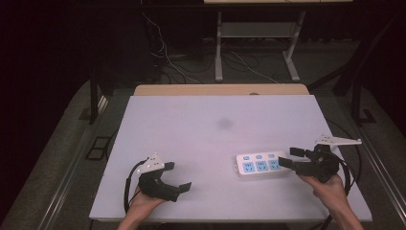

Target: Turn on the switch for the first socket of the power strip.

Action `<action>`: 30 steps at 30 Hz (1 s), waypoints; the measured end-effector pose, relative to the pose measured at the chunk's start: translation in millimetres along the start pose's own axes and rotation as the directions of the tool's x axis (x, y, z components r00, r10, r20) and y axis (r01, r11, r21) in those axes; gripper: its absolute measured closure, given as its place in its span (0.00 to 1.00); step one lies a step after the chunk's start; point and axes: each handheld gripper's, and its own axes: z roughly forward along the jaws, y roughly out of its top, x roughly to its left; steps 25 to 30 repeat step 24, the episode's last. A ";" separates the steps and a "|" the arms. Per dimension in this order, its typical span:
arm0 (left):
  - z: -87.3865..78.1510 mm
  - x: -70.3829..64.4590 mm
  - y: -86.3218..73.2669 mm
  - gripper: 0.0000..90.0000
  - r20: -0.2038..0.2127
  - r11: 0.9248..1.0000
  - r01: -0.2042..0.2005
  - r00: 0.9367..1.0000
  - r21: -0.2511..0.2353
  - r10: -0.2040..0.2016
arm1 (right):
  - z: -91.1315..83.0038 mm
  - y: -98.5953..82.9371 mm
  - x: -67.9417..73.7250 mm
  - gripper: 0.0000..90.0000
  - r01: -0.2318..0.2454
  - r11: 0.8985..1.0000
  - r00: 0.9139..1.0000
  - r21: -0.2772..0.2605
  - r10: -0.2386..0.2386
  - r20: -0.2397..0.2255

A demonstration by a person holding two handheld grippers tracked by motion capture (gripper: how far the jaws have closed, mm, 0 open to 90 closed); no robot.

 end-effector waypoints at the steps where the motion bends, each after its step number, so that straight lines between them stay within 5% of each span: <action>1: 0.0 0.0 0.0 0.00 0.000 1.000 0.000 1.000 0.000 0.000 | 0.9 -2.6 2.0 0.12 0.005 1.000 1.000 -0.002 -0.005 0.008; 5: -0.1 -0.1 -0.1 0.00 0.001 1.000 -0.001 1.000 0.001 0.001 | 3.2 -10.5 6.2 0.00 0.021 1.000 1.000 0.002 -0.021 0.010; 17: 0.0 0.3 -0.2 0.00 0.000 1.000 -0.005 1.000 0.007 0.005 | 13.9 -41.5 11.3 0.00 0.068 0.997 0.998 0.027 -0.068 0.005; 30: 0.9 0.6 -0.1 0.00 0.001 1.000 -0.004 1.000 0.011 0.004 | 13.8 -46.1 12.4 0.00 0.077 0.997 0.997 0.021 -0.077 0.001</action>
